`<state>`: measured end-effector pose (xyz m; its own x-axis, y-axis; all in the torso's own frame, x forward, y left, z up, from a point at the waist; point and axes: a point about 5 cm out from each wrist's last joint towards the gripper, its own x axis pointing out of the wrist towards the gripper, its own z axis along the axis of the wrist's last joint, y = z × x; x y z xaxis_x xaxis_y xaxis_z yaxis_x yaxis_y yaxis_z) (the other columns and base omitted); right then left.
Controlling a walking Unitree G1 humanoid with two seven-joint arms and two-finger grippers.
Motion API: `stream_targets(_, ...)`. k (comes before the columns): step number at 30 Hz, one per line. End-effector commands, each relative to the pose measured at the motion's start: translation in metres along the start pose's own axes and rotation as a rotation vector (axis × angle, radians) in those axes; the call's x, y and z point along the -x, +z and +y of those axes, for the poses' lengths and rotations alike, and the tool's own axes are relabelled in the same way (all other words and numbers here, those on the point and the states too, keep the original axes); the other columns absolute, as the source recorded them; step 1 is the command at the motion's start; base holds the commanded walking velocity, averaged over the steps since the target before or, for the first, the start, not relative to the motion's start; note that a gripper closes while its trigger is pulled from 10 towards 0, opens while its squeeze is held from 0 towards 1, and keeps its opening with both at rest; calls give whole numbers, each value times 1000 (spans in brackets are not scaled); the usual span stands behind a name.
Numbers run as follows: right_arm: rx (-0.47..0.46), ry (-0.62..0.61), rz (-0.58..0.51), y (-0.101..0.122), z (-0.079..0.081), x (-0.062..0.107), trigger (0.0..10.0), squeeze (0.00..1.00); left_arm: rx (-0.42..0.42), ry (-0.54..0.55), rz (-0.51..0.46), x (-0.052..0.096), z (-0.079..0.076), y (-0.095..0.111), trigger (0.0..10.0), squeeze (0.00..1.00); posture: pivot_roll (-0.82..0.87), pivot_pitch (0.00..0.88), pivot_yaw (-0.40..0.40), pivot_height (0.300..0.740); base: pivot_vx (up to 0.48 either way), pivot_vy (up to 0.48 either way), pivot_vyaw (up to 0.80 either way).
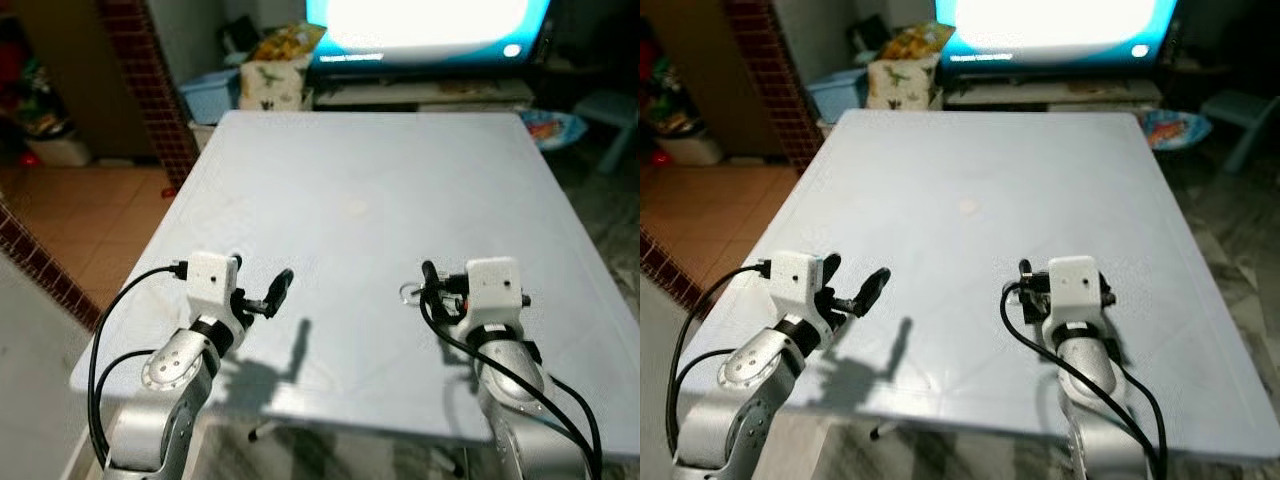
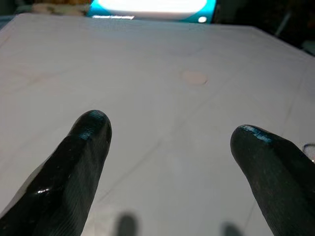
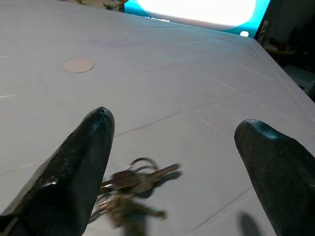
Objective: Hang keys on a hook
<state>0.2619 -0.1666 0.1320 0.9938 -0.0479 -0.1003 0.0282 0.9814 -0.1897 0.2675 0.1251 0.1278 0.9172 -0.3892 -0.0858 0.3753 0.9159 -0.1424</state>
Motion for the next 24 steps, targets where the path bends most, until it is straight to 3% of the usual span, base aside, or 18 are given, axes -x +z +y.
stream_targets(1,-10,12,12,0,0,-2,10000,0,0,-6,21,6,0,-4,10000,0,-31,40,63,740,0,0,0)
stream_targets(8,-20,159,99,-17,16,-7,10000,0,-18,-1,97,27,14,-19,10000,0,-32,32,67,740,0,0,0)
stream_targets(12,-59,175,84,-15,17,-9,10000,0,-17,-7,97,27,13,-18,10000,0,-23,31,65,740,0,0,0)
stream_targets(18,-33,187,152,-19,21,-17,10000,0,-33,-62,89,21,0,-17,10000,0,-23,32,61,740,0,0,0)
stream_targets(24,-41,169,227,-30,16,-16,10000,0,-35,-68,90,21,0,-16,10000,0,-23,35,61,740,0,0,0)
